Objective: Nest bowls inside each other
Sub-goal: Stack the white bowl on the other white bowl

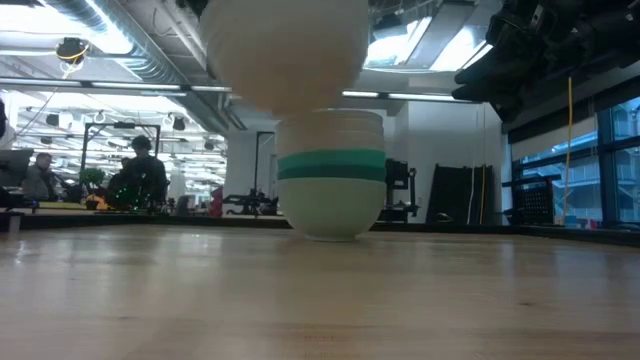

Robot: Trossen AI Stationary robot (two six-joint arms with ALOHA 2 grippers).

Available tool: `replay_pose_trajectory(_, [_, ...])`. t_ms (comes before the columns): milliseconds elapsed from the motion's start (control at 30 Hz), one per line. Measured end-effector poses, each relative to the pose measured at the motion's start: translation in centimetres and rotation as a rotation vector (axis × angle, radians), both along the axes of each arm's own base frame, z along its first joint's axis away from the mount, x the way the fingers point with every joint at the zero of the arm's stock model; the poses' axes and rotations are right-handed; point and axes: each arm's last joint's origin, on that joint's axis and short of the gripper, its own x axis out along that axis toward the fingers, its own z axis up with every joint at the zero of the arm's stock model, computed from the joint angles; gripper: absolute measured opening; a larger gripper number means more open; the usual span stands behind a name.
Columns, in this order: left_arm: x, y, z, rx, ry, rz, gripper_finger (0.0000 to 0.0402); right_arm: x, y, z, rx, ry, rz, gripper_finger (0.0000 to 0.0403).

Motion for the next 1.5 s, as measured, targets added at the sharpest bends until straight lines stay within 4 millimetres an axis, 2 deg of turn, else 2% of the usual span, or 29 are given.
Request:
replay_pose_trajectory(133, [-1.6,2.1,2.7,0.011,-0.123,0.06,0.0002,0.0,0.0,0.0,-0.002,0.0,0.001,0.0129])
replay_pose_trajectory(300, [-2.5,5.5,5.2,0.084,-0.143,0.124,0.0002,0.0,0.0,0.0,-0.004,-0.001,0.0,0.0129])
replay_pose_trajectory(400, [-2.4,7.4,7.2,0.133,-0.154,0.142,0.0002,0.0,0.0,0.0,-0.003,-0.001,0.0,0.0129])
replay_pose_trajectory(600, [-1.6,10.6,9.2,0.151,-0.072,0.147,0.0002,0.0,0.0,0.0,-0.003,-0.001,0.0,0.0129])
replay_pose_trajectory(667, [-0.9,11.4,8.9,0.141,-0.031,0.131,0.0002,0.0,0.0,0.0,-0.003,-0.001,-0.001,0.0129])
replay_pose_trajectory(833, [1.2,12.9,6.2,0.049,0.053,0.04,0.0002,0.0,0.0,0.0,-0.001,-0.001,-0.002,0.0129])
replay_pose_trajectory(1067, [3.8,14.1,2.8,0.072,0.15,0.024,0.0002,0.0,0.0,0.0,0.0,-0.001,-0.004,0.0129])
replay_pose_trajectory(1300, [5.3,15.1,0.2,0.074,0.214,0.035,0.0002,0.0,-0.1,0.0,-0.005,0.0,-0.018,0.0129])
replay_pose_trajectory(1500, [5.9,15.3,-0.7,0.061,0.22,0.006,0.0002,0.0,-0.1,0.0,-0.008,0.0,-0.025,0.0129])
